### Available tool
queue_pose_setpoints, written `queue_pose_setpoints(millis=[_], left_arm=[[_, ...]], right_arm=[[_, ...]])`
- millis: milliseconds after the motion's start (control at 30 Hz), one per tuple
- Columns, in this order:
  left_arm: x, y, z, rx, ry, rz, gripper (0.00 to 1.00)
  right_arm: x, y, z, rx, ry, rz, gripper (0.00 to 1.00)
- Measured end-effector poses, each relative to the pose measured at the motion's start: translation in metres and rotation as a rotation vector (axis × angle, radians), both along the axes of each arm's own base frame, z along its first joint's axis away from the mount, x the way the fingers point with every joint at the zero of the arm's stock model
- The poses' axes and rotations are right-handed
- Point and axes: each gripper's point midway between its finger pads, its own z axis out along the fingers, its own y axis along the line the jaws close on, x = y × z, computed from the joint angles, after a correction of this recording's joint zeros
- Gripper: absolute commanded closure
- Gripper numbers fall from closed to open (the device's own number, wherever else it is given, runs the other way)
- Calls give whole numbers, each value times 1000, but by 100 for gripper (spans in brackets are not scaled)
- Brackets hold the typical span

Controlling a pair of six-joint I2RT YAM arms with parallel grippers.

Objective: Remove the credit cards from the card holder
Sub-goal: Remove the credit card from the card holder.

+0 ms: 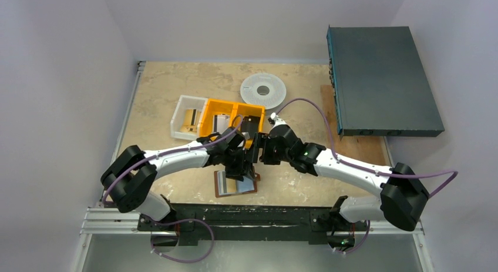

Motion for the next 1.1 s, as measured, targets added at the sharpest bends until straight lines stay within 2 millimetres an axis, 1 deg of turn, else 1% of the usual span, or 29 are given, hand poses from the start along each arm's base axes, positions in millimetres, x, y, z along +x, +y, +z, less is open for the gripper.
queue_pose_setpoints(millis=[133,267,467,600,733,800,833,967,1100], left_arm=[[1,4,8,2,-24,8,47],[2,15,15,34,-59,25,48],[4,42,26,106,-114,69,48],[6,59,26,141,-124,106,49],[6,89,14,212,-108,166,51],[4,105,9,252,-98,196,51],[3,109,8,263,-96,205,51],[3,119,6,280,-91,231,55],[3,124,7,259,-90,259,63]], right_arm=[[1,5,7,22,-7,11,32],[1,12,14,47,-20,25,32],[0,32,24,131,-25,76,32],[-2,44,27,178,-15,105,33],[-5,49,23,189,12,122,34],[-5,47,15,175,30,117,34],[-6,46,12,170,39,117,34],[-7,46,3,155,66,117,35],[-10,50,-10,145,102,140,41]])
